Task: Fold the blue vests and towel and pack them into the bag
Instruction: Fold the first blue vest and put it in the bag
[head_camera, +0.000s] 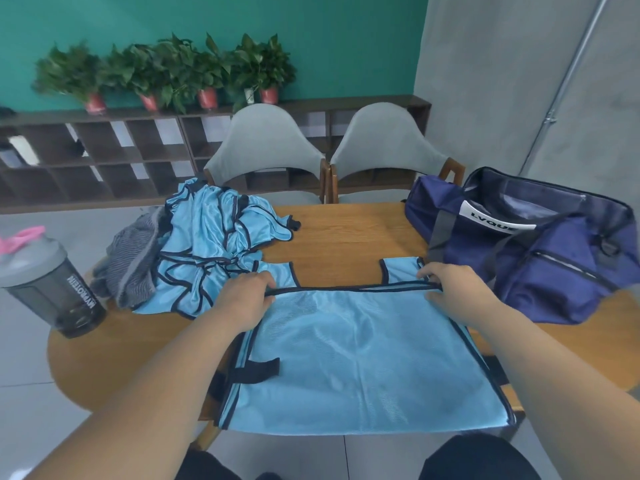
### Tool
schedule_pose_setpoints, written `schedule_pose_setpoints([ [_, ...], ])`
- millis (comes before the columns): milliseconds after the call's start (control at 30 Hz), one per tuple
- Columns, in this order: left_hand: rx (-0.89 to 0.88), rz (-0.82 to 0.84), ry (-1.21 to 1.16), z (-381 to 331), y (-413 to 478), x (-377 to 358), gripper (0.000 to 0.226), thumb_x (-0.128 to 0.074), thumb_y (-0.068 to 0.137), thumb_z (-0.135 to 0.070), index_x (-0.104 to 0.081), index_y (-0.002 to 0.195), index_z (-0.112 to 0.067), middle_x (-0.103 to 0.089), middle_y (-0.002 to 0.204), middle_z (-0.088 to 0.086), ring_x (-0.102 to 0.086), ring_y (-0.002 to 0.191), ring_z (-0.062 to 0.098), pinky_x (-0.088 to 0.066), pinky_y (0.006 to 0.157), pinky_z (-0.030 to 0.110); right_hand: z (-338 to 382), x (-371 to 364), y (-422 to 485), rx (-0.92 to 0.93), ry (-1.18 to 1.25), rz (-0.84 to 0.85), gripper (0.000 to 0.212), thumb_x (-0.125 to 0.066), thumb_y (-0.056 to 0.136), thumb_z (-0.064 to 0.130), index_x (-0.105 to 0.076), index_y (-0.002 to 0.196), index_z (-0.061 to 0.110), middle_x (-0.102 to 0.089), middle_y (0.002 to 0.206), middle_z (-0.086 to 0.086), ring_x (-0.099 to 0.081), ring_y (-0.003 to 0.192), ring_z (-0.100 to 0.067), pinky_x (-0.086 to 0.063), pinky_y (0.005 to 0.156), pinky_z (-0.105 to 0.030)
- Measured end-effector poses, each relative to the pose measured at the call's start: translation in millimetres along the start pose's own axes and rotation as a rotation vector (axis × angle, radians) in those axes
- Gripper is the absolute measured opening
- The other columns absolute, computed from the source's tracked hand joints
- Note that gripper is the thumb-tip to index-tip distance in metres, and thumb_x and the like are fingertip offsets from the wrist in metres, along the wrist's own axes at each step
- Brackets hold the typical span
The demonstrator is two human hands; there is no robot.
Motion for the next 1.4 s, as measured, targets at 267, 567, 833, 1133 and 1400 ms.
schedule_pose_setpoints([
  [267, 0.047, -0.103, -0.216, 8, -4, 2, 0.013, -0.053, 0.108, -0.019, -0.063, 0.103, -0.025, -0.067, 0.091, -0.002, -0.062, 0.088, 0.024, -0.052, 0.077, 0.037, -5, 11, -9, -0.056, 0.072, -0.242, 0.013, -0.081, 0.089, 0.035, -0.076, 0.086, 0.024, -0.065, 0.072, 0.013, -0.060, 0.076, -0.019, -0.051, 0.068, -0.037],
  [567, 0.113, -0.160, -0.276, 11, -24, -10, 0.023, -0.059, 0.104, -0.025, -0.046, 0.122, -0.028, -0.070, 0.092, 0.005, -0.063, 0.080, 0.022, -0.057, 0.076, 0.046, -12, -9, -13, -0.135, 0.166, -0.156, 0.026, -0.050, 0.104, 0.014, -0.069, 0.121, 0.021, -0.076, 0.103, -0.001, -0.066, 0.093, -0.026, -0.046, 0.078, -0.034],
  [833, 0.193, -0.335, -0.349, 6, -27, -5, 0.016, -0.041, 0.106, -0.011, -0.039, 0.111, -0.026, -0.060, 0.075, 0.006, -0.058, 0.063, 0.025, -0.051, 0.056, 0.046, 3, -6, -11, -0.147, 0.160, -0.378, 0.019, -0.063, 0.095, 0.014, -0.048, 0.097, 0.025, -0.068, 0.080, 0.000, -0.060, 0.079, -0.031, -0.050, 0.069, -0.040],
  [1133, 0.062, -0.329, -0.290, 9, -34, -8, 0.028, -0.059, 0.096, 0.000, -0.073, 0.107, -0.021, -0.061, 0.109, -0.003, -0.061, 0.073, 0.015, -0.051, 0.068, 0.034, 5, -29, -7, -0.118, -0.008, -0.179, 0.037, -0.053, 0.093, -0.001, -0.075, 0.109, 0.024, -0.063, 0.114, -0.005, -0.063, 0.097, -0.030, -0.039, 0.073, -0.031],
  [1400, 0.107, -0.303, -0.310, 14, 8, 17, 0.036, -0.051, 0.099, 0.004, -0.073, 0.114, -0.020, -0.055, 0.123, 0.004, -0.065, 0.094, 0.027, -0.052, 0.082, 0.038, 21, -16, 37, -0.118, 0.040, -0.135, 0.037, -0.054, 0.095, 0.004, -0.067, 0.126, 0.019, -0.049, 0.130, -0.009, -0.059, 0.099, -0.029, -0.050, 0.083, -0.036],
])
Point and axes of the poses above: each hand's wrist, its own y-axis towards the middle knuckle, its own x-axis out of the back of the hand, z = x × y, the point moved 2 cm from there along y, towards the middle knuckle
